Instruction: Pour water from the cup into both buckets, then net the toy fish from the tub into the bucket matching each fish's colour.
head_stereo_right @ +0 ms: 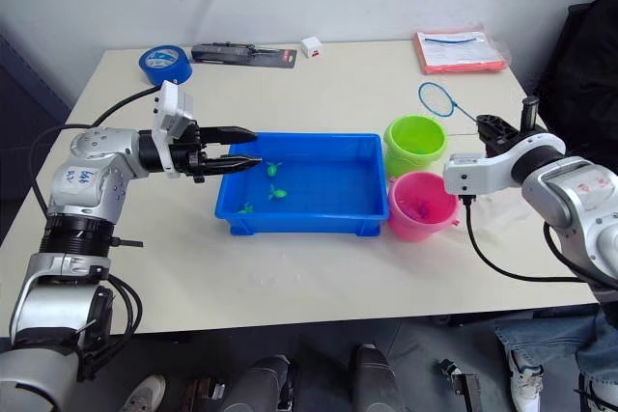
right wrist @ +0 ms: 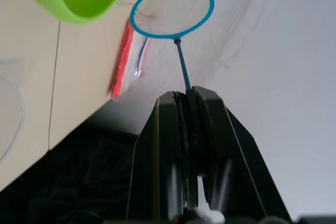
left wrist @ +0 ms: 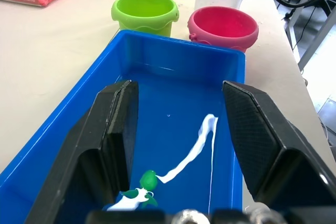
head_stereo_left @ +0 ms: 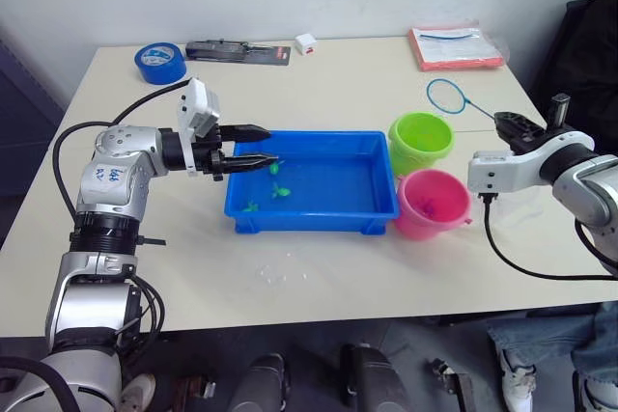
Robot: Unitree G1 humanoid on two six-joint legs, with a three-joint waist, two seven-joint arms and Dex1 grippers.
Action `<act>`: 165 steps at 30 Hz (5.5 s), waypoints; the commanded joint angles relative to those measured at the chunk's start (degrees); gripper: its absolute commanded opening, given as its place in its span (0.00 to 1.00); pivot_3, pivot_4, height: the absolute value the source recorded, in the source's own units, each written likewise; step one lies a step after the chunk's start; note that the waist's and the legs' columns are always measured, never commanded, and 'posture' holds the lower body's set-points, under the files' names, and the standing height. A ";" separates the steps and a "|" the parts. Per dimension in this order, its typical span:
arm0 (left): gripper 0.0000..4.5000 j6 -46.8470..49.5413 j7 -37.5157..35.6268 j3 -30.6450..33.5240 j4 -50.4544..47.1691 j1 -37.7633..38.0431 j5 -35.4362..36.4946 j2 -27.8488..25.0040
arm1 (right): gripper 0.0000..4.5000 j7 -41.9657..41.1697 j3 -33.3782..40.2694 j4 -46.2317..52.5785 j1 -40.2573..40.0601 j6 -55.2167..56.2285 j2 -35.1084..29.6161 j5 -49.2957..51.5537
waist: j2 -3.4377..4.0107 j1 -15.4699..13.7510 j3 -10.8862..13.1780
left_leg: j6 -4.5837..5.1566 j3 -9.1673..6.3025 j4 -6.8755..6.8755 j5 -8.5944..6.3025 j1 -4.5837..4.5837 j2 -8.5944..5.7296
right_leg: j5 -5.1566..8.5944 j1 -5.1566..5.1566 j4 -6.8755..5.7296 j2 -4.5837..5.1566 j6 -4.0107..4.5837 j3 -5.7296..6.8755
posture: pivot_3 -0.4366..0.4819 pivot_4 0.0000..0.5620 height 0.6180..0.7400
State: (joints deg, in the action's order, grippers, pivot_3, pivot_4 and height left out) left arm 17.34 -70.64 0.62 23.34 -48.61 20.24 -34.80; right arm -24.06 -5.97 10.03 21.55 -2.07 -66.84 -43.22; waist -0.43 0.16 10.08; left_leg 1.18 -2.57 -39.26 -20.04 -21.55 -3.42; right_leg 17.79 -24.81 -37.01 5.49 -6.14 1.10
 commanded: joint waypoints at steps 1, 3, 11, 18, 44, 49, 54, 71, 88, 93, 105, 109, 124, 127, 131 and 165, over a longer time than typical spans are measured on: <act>0.62 -0.97 -0.29 0.55 -0.47 -1.42 0.06 -0.17 | 0.18 0.83 2.93 1.68 -0.37 0.29 1.17 -0.72 | 0.00 0.01 0.00 | 0.00 0.00 0.00 0.00 0.00 0.00 | 0.00 0.00 0.00 0.00 0.00 0.01 | 0.48 0.27 0.98; 0.62 -0.86 -0.34 0.67 -0.59 -1.31 0.08 -0.29 | 0.18 0.65 3.46 2.12 -0.18 0.69 2.07 0.23 | 0.00 0.03 0.00 | 0.00 0.00 0.00 0.00 0.00 0.00 | 0.00 0.00 0.00 0.00 0.00 0.01 | 0.48 0.27 0.98; 0.62 3.71 -1.08 4.87 -2.75 2.52 2.09 -7.20 | 0.18 -19.79 8.81 8.22 10.98 -16.69 14.06 27.72 | 0.00 1.37 0.00 | -0.03 -0.04 -0.02 0.01 0.04 0.13 | 0.00 0.02 -0.02 -0.08 0.00 0.07 | 0.48 0.27 0.98; 0.62 7.16 -0.61 7.51 -6.21 8.63 2.42 -14.11 | 0.18 -33.89 6.14 6.38 22.04 -48.16 18.49 46.95 | 0.01 1.27 -0.01 | -0.04 -0.27 -0.03 0.00 0.03 0.08 | 0.00 0.11 0.01 0.04 0.00 -0.15 | 0.48 0.27 0.98; 0.62 15.33 2.79 13.72 -21.64 25.33 7.44 -21.19 | 0.18 -35.06 -18.44 -8.99 35.30 -64.28 28.83 55.03 | 0.01 1.49 0.00 | -0.05 -0.32 0.06 -0.01 0.00 0.03 | 0.00 -0.01 -0.01 0.09 0.00 -0.20 | 0.48 0.27 0.98; 0.62 15.95 3.43 15.22 -23.10 26.62 8.05 -21.65 | 0.18 -32.11 -18.40 -10.96 35.43 -64.63 32.75 54.87 | 0.02 1.52 0.00 | -0.05 -0.32 0.07 -0.01 0.00 0.03 | 0.00 -0.01 -0.02 0.08 0.01 -0.20 | 0.48 0.27 0.98; 0.62 17.13 4.03 16.60 -24.43 27.41 8.73 -22.27 | 0.18 -28.76 -17.48 -14.88 35.78 -62.88 36.90 54.33 | 0.02 1.52 0.00 | -0.05 -0.33 0.07 -0.01 0.00 0.02 | 0.00 -0.01 -0.02 0.09 0.00 -0.19 | 0.48 0.27 0.98; 0.62 18.58 4.57 17.11 -25.26 26.88 9.86 -23.89 | 0.18 -24.25 -7.84 -16.63 38.18 -67.05 44.57 60.50 | 0.02 1.63 0.00 | -0.05 -0.34 0.08 -0.01 0.00 0.02 | 0.00 -0.02 -0.04 0.09 0.01 -0.14 | 0.48 0.27 0.98; 0.62 14.55 3.47 9.76 -20.13 18.45 8.51 -18.95 | 0.18 -19.28 2.08 -0.30 31.79 -75.43 38.16 68.74 | 0.02 1.54 0.00 | -0.05 -0.34 0.13 -0.01 0.00 0.01 | 0.00 -0.07 -0.05 0.09 0.01 -0.17 | 0.48 0.27 0.98; 0.62 10.44 4.41 6.44 -17.93 13.93 7.04 -12.75 | 0.18 -16.68 8.77 4.09 27.41 -71.15 34.18 68.64 | 0.01 0.67 0.00 | -0.01 -0.39 0.04 -0.01 -0.01 -0.13 | 0.00 0.06 -0.01 0.18 0.00 -0.12 | 0.48 0.27 0.98; 0.62 3.76 1.70 2.36 -6.79 4.09 4.40 -5.27 | 0.18 -15.97 15.55 -1.05 21.44 -57.65 14.61 62.77 | 0.01 0.31 0.00 | 0.00 -0.21 0.07 -0.01 0.00 -0.02 | 0.00 0.01 0.01 0.09 0.00 -0.07 | 0.48 0.27 0.98; 0.62 2.46 0.93 1.69 -4.54 2.72 3.46 -4.52 | 0.18 -15.23 14.21 -1.27 15.44 -50.76 10.64 58.41 | 0.01 0.02 0.00 | 0.00 -0.19 0.07 -0.01 0.00 -0.04 | 0.00 0.00 0.00 0.11 0.00 -0.10 | 0.48 0.27 0.98; 0.62 1.11 -0.36 1.35 -2.36 1.62 2.13 -4.32 | 0.18 -6.63 5.89 3.80 0.20 -15.34 5.49 31.55 | 0.01 -0.28 0.00 | -0.01 -0.10 0.03 0.00 -0.01 -0.04 | 0.00 -0.04 0.00 0.06 0.00 -0.04 | 0.48 0.27 0.98; 0.62 1.19 -0.40 1.43 -2.41 1.67 2.01 -4.25 | 0.18 -5.46 6.46 4.13 -1.67 -12.45 4.38 27.53 | 0.01 -0.16 0.00 | 0.00 -0.09 0.02 0.00 0.00 -0.06 | 0.00 -0.01 0.01 0.06 0.00 -0.04 | 0.48 0.27 0.98; 0.62 1.18 -0.58 1.28 -2.00 1.30 1.88 -4.08 | 0.18 -3.17 5.03 3.28 -1.79 -8.47 2.91 20.25 | 0.01 0.04 0.00 | 0.00 -0.09 0.02 0.00 0.00 -0.04 | 0.00 -0.03 0.00 0.04 0.00 -0.04 | 0.48 0.27 0.98; 0.62 0.84 -0.51 1.42 -2.53 2.05 2.01 -3.93 | 0.18 15.39 5.42 2.21 -10.66 6.91 4.04 -12.41 | 0.01 0.01 0.00 | 0.00 -0.01 0.00 0.00 0.02 -0.03 | 0.00 -0.02 -0.05 -0.05 0.00 -0.03 | 0.48 0.27 0.98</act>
State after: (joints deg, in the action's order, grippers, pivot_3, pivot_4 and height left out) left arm 18.73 -70.93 1.15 21.83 -46.36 22.13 -38.61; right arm -10.51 -3.10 10.44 10.65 5.24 -63.04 -54.06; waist -0.42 0.17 10.08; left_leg 1.17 -2.58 -39.26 -20.03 -21.53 -3.44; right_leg 17.79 -24.83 -37.06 5.44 -6.13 1.07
